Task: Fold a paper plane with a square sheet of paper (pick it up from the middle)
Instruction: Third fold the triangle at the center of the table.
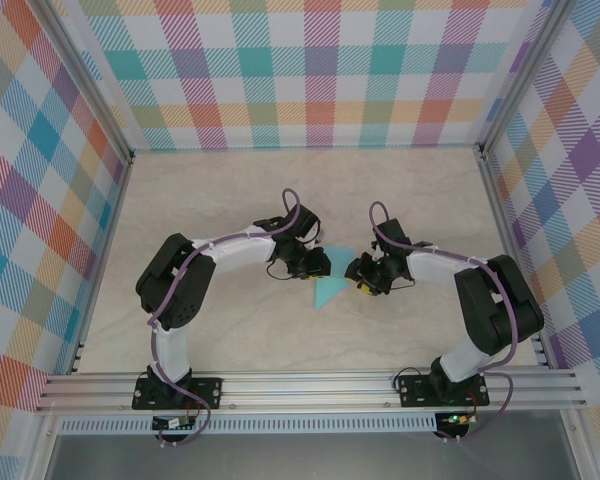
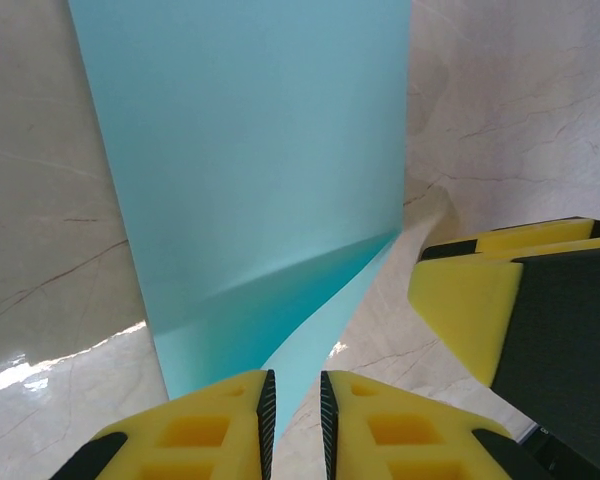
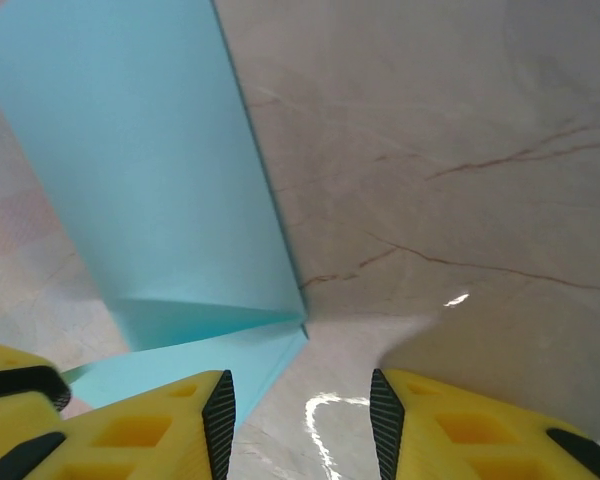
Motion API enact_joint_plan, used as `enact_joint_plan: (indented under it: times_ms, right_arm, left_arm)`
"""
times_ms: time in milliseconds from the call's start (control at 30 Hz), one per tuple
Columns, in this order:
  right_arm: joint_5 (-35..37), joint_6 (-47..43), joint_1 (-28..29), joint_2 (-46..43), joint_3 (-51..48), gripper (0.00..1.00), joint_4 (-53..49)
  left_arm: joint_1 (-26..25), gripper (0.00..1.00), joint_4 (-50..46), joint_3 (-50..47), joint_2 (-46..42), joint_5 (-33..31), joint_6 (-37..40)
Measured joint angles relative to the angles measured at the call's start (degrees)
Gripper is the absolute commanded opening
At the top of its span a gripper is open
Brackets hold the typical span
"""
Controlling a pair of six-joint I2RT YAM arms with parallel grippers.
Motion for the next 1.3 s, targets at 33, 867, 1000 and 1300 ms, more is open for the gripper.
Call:
enact_joint_plan:
  times_ms: [33,867,1000,1300]
  right_arm:
    - [0.0,0.0,0.0,-0.1,0.0,0.43,0.0]
    - [-1.1,0.5,-0.4,-0.5,-0.7,0.44,3.1]
    - [-1.4,0.3,-0.4,-0.1,-0.7,0.44,3.1]
    - [-2.7,0.0,-0.8,-0.1,-0.7,0.44,4.3]
  left_arm:
    - [0.0,0.22,0.0,0.0,-0.2,0.0,0.0]
    - [-0.1,0.12,0.3,-1.0,-3.4,-1.2,-0.1]
    - [-0.1,0.12,1.9,-1.1,-2.3,0.1,-0.3]
    - [-0.6,0.11,1.4,0.1,1.2,-0.4,-0.5]
